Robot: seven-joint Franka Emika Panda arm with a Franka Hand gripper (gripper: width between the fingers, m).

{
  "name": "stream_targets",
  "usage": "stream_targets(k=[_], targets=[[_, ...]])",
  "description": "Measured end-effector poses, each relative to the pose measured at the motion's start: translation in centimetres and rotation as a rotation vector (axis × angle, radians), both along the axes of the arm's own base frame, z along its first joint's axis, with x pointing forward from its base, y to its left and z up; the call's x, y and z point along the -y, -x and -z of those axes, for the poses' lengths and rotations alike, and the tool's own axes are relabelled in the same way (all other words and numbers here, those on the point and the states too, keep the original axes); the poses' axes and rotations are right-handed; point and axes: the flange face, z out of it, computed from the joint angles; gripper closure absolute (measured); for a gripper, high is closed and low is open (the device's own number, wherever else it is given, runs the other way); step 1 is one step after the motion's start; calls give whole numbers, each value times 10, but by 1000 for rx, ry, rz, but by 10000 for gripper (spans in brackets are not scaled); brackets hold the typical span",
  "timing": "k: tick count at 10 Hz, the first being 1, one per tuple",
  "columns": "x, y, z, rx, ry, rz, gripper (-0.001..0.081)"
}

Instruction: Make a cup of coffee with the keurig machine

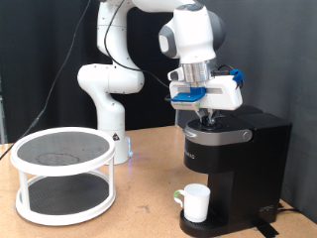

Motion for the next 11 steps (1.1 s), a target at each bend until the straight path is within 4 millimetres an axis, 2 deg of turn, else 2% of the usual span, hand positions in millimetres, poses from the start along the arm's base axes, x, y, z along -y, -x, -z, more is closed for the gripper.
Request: stream_targets(k=[11], targets=[[24, -42, 12, -380, -207, 0, 806]])
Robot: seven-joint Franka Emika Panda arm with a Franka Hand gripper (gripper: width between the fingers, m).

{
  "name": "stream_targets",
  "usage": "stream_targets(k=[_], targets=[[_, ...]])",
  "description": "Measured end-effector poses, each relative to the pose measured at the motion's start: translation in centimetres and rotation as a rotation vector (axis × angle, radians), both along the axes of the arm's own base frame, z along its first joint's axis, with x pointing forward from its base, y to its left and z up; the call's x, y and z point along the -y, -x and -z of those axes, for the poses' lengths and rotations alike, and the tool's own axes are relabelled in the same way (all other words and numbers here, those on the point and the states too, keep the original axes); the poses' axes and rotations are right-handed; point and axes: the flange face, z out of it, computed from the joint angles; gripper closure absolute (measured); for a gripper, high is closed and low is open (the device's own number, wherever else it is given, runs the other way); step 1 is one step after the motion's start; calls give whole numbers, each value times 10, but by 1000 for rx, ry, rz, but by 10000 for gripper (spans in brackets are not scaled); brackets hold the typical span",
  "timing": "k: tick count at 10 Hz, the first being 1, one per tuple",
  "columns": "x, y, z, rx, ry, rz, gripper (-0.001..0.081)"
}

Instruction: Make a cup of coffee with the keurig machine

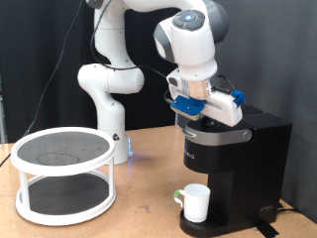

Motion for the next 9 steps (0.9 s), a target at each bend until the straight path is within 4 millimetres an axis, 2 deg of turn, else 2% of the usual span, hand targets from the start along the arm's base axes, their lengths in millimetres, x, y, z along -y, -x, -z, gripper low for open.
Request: stream_targets(k=[5, 7, 9], targets=[[-1, -2, 0, 44, 1, -71, 806], [-6, 8, -3, 112, -14, -143, 806], [-12, 26, -5, 159, -63, -191, 806]])
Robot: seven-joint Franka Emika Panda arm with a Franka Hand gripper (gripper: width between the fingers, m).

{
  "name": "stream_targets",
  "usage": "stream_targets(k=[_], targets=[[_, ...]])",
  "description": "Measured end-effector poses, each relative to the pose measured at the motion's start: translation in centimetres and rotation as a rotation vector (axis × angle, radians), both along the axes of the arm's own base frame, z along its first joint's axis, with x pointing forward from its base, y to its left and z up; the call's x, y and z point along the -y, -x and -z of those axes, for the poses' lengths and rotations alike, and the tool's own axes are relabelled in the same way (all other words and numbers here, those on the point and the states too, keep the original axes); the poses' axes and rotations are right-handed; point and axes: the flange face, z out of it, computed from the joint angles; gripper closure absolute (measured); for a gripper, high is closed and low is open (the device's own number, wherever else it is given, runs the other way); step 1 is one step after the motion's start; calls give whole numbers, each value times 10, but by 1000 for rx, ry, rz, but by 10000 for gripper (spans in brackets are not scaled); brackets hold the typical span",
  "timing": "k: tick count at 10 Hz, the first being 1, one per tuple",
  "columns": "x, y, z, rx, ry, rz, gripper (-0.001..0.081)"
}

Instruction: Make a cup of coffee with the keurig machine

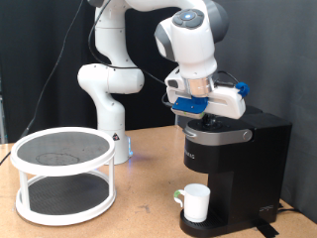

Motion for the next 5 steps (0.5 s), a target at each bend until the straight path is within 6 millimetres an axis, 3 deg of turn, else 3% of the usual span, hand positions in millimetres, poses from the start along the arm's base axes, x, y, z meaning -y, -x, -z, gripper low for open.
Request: stream_targets(k=[5], targets=[[7, 39, -35, 150, -36, 109, 806]])
